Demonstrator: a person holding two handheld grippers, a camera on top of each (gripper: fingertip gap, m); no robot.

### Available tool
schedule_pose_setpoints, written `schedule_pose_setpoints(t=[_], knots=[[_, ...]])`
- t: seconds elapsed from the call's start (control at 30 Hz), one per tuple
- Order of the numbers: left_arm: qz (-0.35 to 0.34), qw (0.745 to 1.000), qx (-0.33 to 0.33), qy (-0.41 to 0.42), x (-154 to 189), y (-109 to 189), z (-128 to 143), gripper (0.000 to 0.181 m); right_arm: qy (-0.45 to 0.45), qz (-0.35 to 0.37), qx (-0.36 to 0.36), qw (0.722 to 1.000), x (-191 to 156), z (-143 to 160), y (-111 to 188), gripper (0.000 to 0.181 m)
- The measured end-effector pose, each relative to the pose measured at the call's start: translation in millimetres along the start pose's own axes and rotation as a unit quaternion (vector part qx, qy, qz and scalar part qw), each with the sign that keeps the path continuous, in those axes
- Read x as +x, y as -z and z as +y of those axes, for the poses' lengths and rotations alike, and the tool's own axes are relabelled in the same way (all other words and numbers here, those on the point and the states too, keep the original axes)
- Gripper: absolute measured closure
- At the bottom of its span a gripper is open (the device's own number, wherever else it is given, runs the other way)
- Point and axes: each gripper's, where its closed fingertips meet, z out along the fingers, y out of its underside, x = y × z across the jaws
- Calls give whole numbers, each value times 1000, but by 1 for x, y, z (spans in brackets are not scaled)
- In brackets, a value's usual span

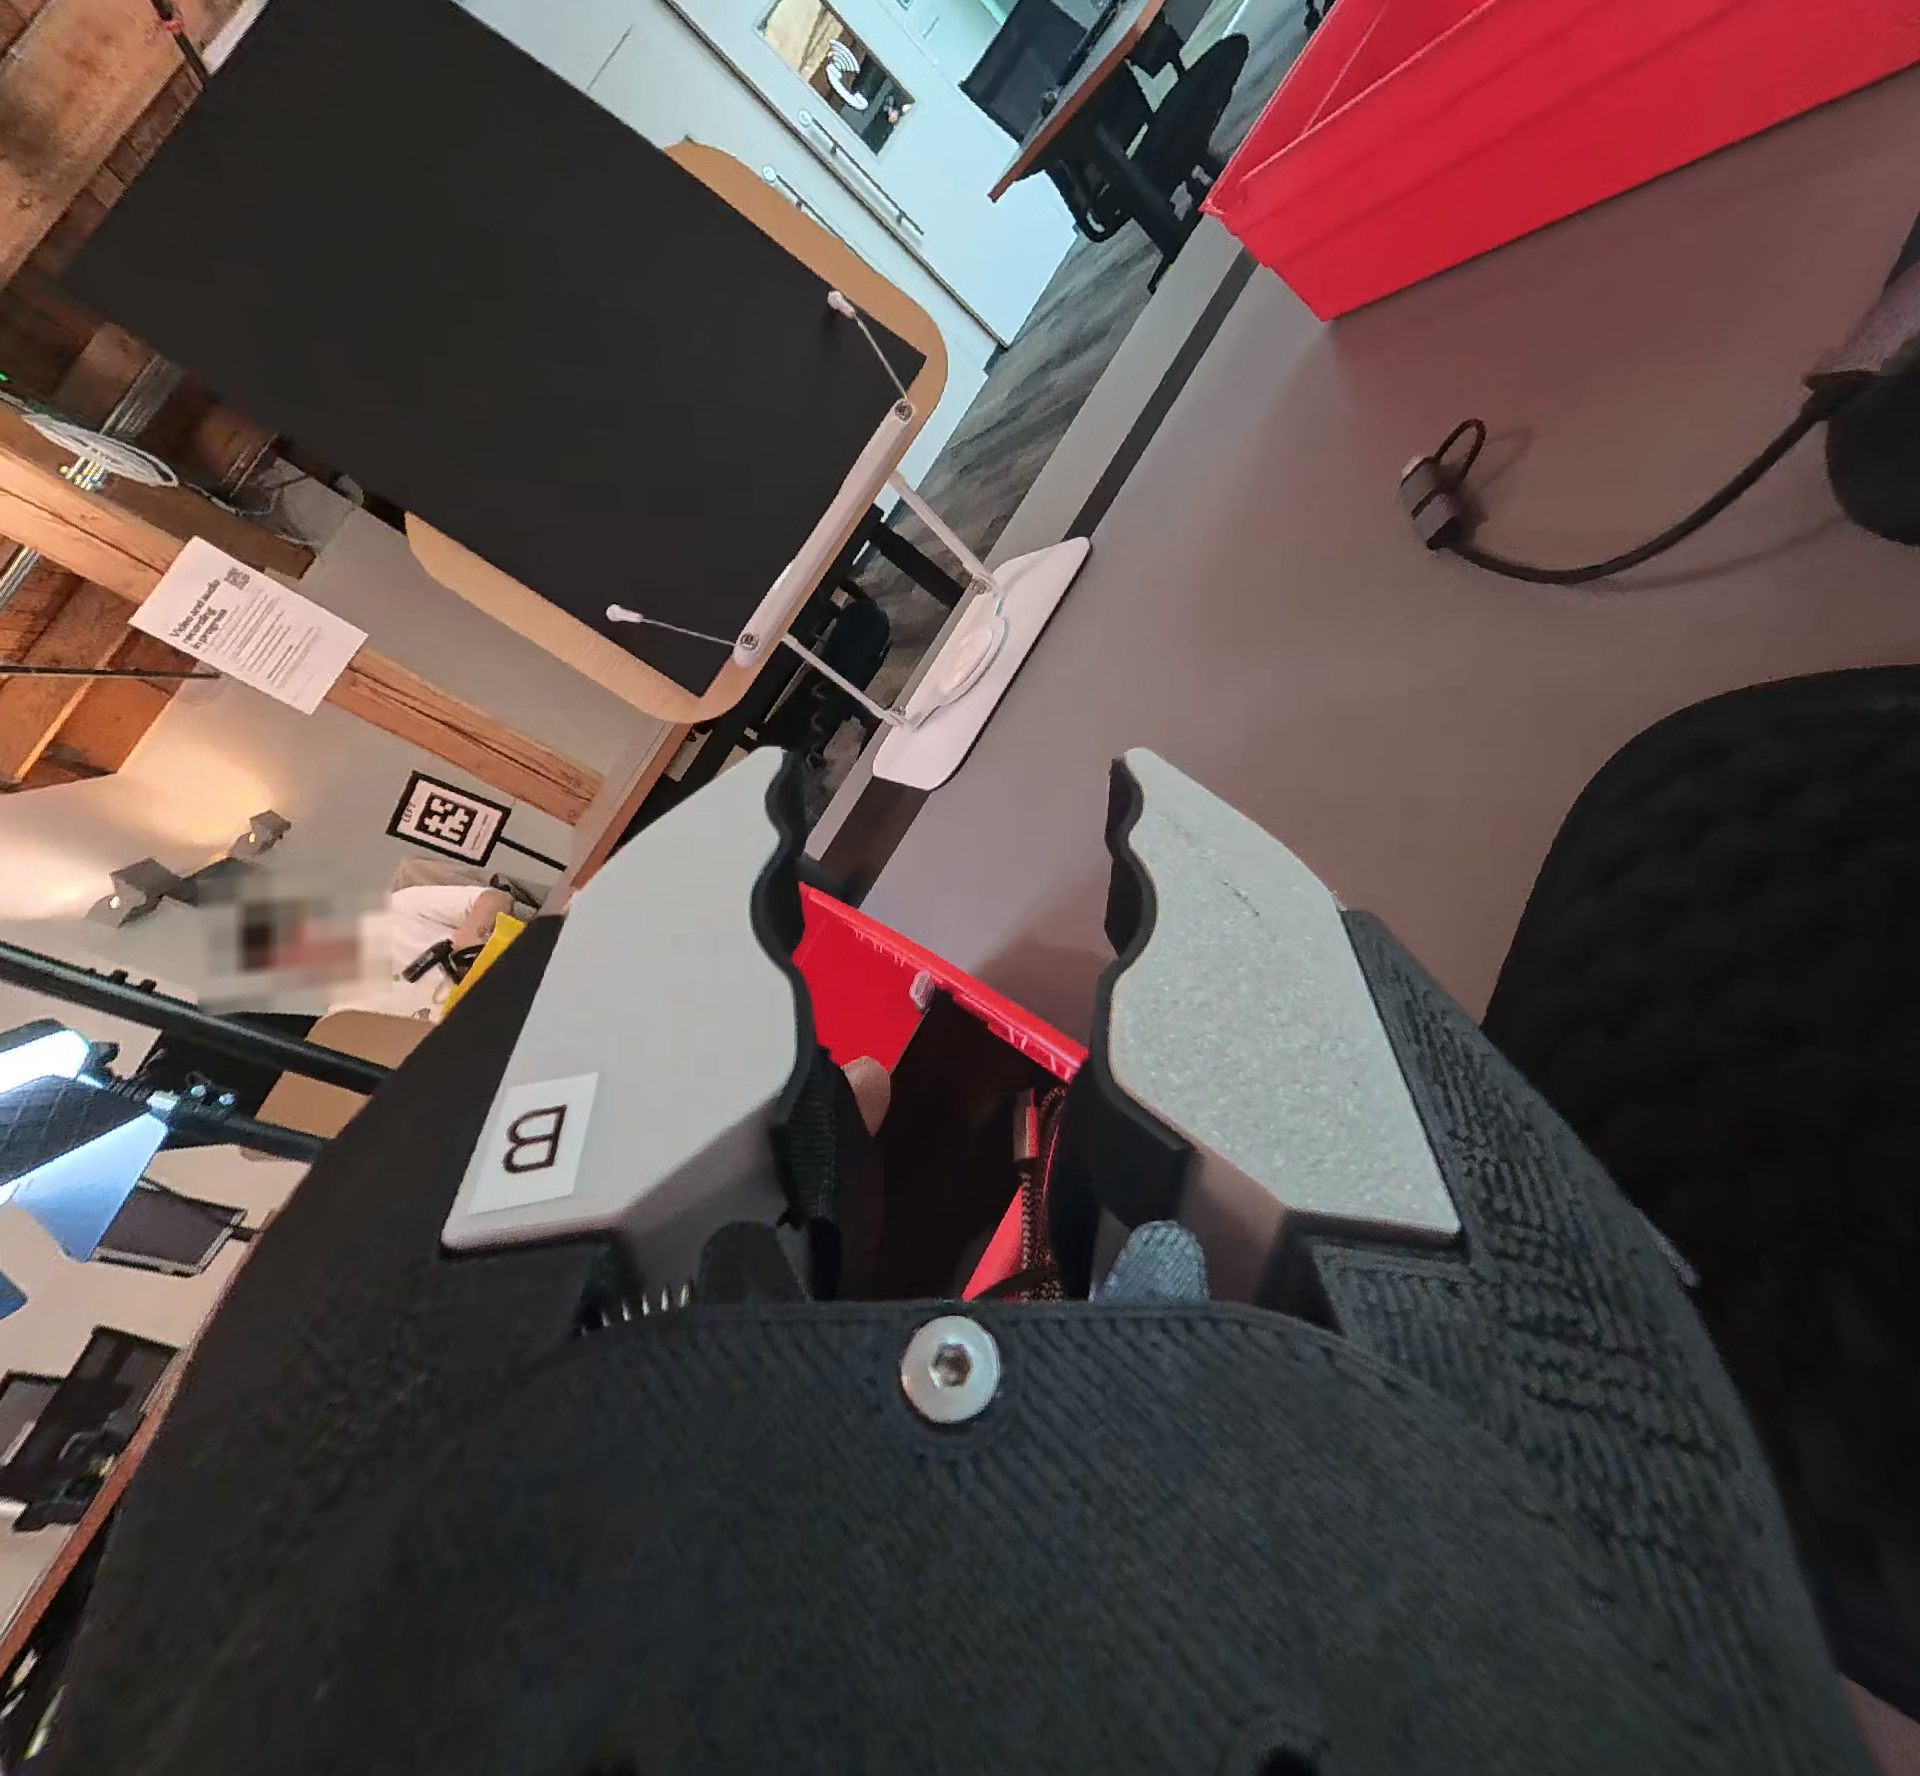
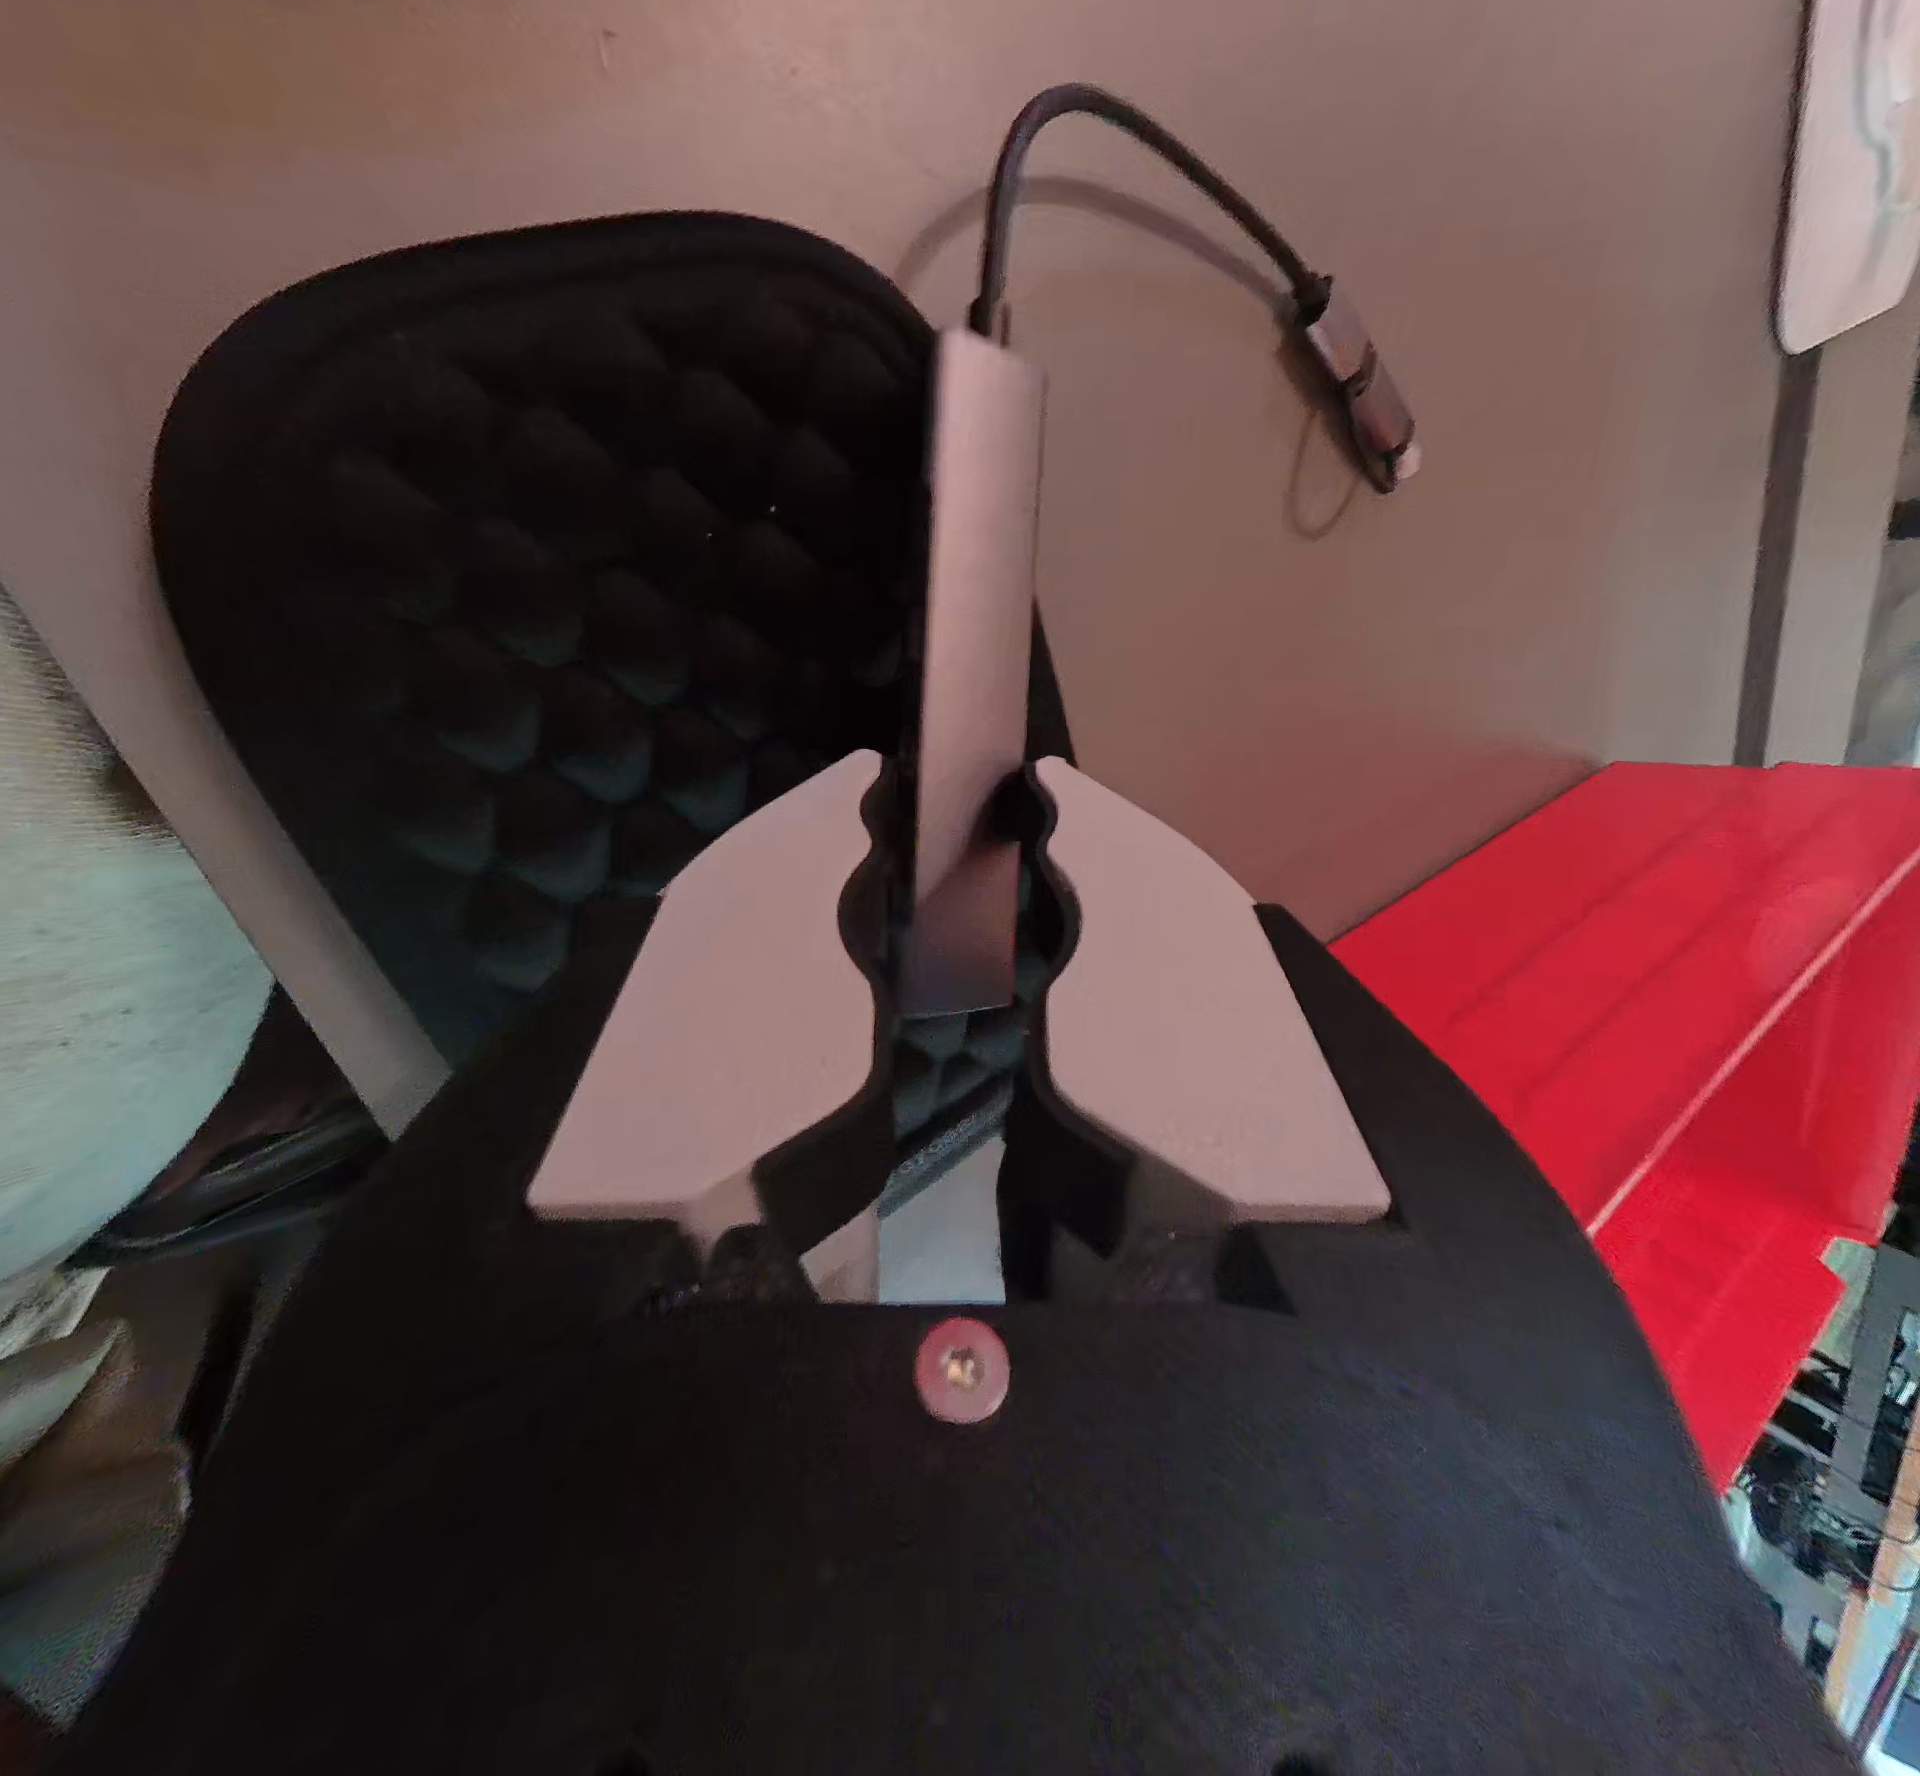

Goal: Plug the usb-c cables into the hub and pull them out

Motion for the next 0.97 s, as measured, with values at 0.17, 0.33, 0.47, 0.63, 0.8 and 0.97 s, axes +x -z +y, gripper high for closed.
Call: schedule_pose_setpoints(t=[0.17,0.33,0.47,0.63,0.8,0.97], knots=[[-3,999,21,35,-10,11,0,127,-34,-38,46,998,-8,0,11,144],[-18,995,47,88,-26,27,1,114,-35,22,218,975,18,-23,47,126],[-92,969,149,177,-64,45,-14,38,-78,177,472,860,70,-58,122,98],[-205,901,311,225,-109,97,-36,37,-237,265,648,674,120,-46,199,36],[-228,900,280,244,-121,109,-15,39,-299,323,729,524,133,-6,240,63],[-196,944,162,210,-107,91,15,60,-306,290,782,459,120,17,255,181]])
